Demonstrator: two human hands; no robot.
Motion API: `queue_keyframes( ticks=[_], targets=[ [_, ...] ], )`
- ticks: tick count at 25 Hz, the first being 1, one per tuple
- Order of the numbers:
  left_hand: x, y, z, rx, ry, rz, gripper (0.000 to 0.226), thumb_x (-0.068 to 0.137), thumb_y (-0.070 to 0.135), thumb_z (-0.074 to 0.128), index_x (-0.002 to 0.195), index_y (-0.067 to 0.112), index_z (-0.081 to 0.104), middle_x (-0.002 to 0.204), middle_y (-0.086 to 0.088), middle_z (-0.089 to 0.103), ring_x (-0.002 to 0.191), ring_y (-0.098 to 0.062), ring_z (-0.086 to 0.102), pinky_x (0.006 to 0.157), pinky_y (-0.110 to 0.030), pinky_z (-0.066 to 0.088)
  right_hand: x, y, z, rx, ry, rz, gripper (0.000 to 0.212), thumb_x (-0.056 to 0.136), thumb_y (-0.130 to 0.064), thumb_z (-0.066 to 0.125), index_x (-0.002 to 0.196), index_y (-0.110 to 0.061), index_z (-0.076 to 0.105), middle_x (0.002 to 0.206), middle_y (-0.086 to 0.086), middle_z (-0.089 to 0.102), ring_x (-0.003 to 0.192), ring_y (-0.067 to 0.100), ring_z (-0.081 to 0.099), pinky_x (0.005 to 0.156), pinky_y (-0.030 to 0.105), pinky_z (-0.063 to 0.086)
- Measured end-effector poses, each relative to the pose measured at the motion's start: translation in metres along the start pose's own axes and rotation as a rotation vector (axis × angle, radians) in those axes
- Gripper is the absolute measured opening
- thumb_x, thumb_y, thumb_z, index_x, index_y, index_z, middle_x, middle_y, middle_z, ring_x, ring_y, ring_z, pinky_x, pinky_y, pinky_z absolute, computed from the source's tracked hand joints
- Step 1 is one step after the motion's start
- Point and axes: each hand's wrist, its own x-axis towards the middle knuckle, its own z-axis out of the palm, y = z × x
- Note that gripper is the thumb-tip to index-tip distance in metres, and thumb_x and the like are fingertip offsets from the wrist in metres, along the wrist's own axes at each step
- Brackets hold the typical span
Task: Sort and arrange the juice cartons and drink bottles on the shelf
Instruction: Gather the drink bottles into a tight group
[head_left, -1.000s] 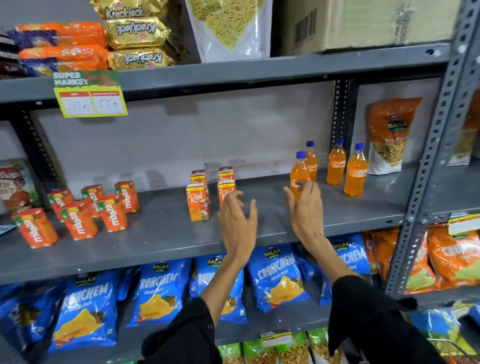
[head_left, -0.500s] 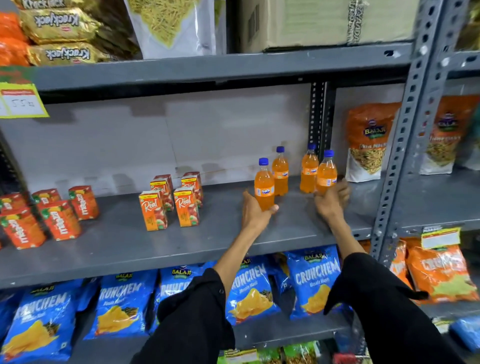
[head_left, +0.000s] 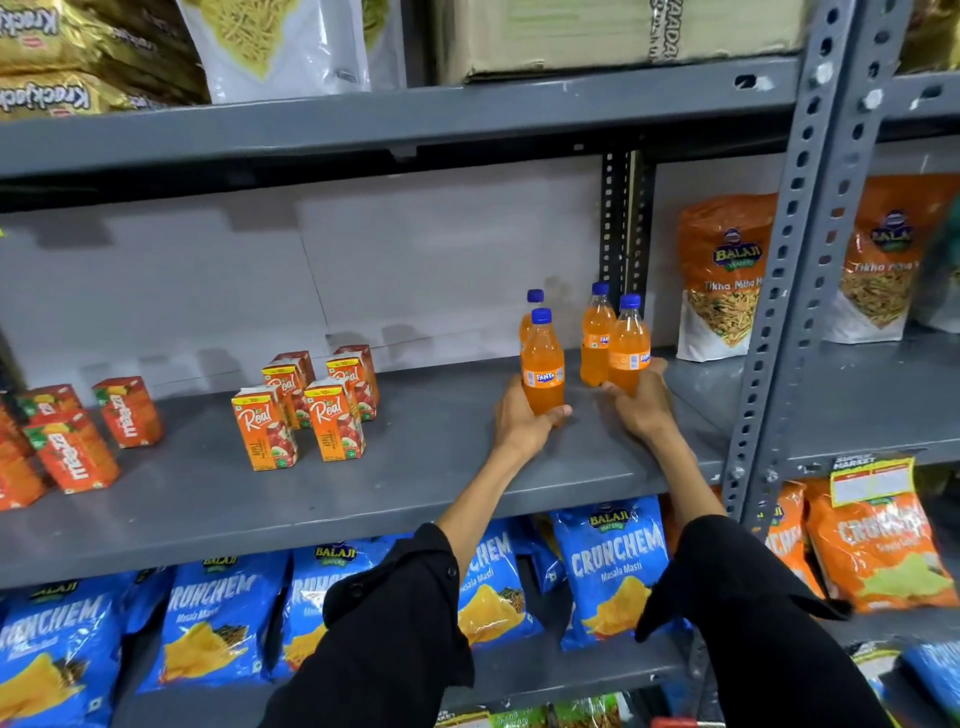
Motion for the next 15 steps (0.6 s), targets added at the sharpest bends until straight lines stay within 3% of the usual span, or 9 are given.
queue_keyframes(
  ticks=[15],
  targets=[
    [0.001,0.0058,0.013,0.054,0.009,0.003,0.075,0.077,0.032,0.087,0.141,0.016,0.048,0.138,-0.009,0.061,0.125,-0.029,0.059,0.103,-0.043,0.05,-0.0045,0.0047,-0.011,0.018,-0.063,0.004,0.063,0.089,-0.019,0.071,0.135,-0.005,0.031,0.137,0.016,0.054,0.129,0.034,0.051,0.099,0.038,0.04]
  ],
)
